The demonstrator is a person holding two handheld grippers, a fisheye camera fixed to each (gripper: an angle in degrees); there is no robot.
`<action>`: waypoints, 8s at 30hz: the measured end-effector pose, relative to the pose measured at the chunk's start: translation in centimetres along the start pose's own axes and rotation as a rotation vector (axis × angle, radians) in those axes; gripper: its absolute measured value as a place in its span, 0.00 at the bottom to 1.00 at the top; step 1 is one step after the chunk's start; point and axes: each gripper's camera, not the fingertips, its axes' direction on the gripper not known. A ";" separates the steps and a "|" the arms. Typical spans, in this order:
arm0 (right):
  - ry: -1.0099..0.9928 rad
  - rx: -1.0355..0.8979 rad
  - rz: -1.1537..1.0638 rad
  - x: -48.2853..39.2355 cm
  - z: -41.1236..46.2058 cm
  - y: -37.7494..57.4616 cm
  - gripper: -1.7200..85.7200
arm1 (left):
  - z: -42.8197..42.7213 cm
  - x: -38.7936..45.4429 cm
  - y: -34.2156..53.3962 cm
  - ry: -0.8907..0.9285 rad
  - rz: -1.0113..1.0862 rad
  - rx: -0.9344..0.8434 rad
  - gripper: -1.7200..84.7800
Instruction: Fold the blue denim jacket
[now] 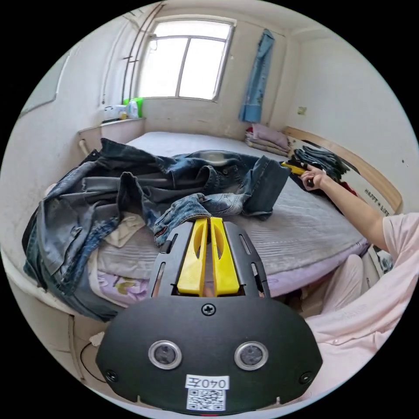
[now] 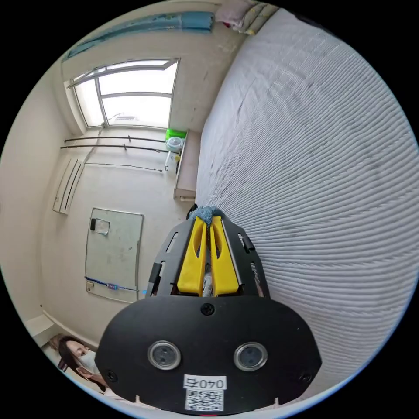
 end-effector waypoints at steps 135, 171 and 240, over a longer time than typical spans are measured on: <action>0.951 -0.019 -0.586 2.4 -22.2 27.0 0.11 | 13.6 15.0 -11.2 0.485 0.005 -0.433 0.01; 0.559 -0.240 -0.254 13.5 -13.2 21.7 0.19 | 10.4 31.5 1.8 0.041 0.223 -0.484 0.07; 0.354 -0.712 -0.837 1.8 11.2 26.0 0.14 | -2.3 12.2 9.4 0.184 0.504 -0.371 0.01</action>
